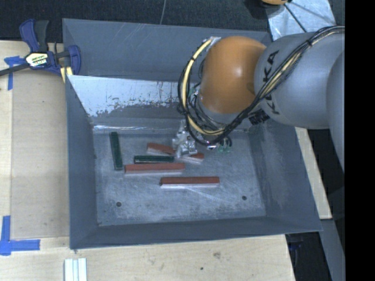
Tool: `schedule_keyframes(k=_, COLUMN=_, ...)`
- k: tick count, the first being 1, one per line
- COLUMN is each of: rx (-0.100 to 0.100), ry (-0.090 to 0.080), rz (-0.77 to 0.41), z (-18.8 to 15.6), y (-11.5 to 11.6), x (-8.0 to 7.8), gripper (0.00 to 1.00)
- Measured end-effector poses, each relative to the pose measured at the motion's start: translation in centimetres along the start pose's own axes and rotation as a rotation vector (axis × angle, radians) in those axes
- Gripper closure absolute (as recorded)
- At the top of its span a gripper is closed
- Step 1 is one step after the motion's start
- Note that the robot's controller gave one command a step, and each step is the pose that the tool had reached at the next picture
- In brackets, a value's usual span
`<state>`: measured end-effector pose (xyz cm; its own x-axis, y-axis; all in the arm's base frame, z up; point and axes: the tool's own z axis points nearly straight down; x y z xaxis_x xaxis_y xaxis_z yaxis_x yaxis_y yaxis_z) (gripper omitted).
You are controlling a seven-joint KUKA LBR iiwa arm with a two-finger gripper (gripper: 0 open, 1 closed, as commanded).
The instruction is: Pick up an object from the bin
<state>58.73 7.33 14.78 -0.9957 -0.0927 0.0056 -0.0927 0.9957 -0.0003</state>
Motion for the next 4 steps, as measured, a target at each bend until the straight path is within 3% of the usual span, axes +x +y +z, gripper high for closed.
schedule_keyframes(k=1, rx=-0.001, ry=-0.016, rz=0.001, z=-3.4, y=-0.6, x=-1.0, gripper=1.00)
schedule_keyframes(k=2, rx=0.000, ry=-0.004, rz=0.005, z=-7.3, y=0.2, x=0.1, gripper=1.00)
schedule_keyframes(k=3, rx=-0.001, ry=-0.004, rz=0.027, z=0.7, y=-0.2, x=-0.7, gripper=0.00)
schedule_keyframes(k=4, rx=-0.001, ry=-0.009, rz=0.028, z=0.5, y=-0.2, x=-0.8, gripper=0.00)
